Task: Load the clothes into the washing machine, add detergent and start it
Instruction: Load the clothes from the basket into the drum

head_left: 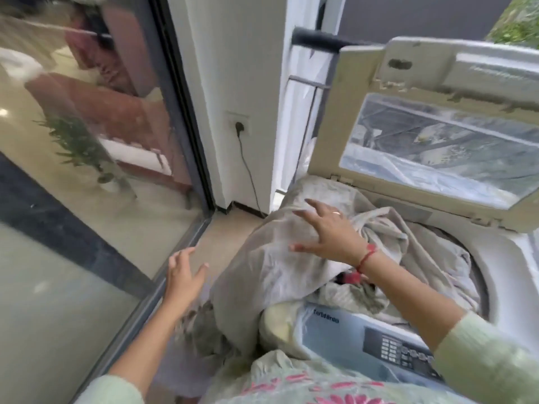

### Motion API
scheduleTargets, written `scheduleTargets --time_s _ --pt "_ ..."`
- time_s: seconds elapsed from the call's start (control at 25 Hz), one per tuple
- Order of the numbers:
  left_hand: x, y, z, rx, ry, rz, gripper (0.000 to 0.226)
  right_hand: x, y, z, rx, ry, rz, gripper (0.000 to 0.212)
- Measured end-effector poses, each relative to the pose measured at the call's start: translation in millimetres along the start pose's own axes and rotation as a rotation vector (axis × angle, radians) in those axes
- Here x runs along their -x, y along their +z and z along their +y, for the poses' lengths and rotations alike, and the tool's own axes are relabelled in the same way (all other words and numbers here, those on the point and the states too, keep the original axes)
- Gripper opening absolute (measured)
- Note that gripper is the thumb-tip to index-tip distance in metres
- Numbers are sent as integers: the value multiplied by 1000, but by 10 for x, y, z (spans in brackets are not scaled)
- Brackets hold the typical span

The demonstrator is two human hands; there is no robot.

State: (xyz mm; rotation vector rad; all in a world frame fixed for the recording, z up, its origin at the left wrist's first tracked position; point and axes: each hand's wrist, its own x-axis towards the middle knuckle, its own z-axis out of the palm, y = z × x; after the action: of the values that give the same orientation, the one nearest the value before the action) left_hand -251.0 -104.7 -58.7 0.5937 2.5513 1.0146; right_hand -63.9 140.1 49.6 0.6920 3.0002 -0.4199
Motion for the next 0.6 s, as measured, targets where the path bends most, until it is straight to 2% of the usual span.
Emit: scheduleTargets --time_s 0.08,0.16,0.2,0.28,0.32,0.4,0.52,0.6 --pt "58 -153 -431 -12 -81 20 49 -307 306 -471 219 -143 -188 93" --pt "150 -268 -778 -11 -175 37 46 -550 667 -849 489 -204 -437 95" --pt "199 -300 -928 4 -212 48 44 -628 821 -969 625 -208 -561 88" --pt "325 -333 -1190 22 -277 52 39 -688 993 -1109 758 -209 -667 55" --pt "396 -340 -1310 16 -301 46 36 -713 1046 -1119 740 -239 -631 40" --pt "505 -307 -1460 17 -318 19 32 -732 998 -1057 591 -265 -471 31" --pt "563 -275 -1464 47 -265 -36 30 -726 685 -982 75 -202 -174 21" --pt "509 -247 -1312 75 -181 -86 37 -726 199 -910 -259 -134 86 17"
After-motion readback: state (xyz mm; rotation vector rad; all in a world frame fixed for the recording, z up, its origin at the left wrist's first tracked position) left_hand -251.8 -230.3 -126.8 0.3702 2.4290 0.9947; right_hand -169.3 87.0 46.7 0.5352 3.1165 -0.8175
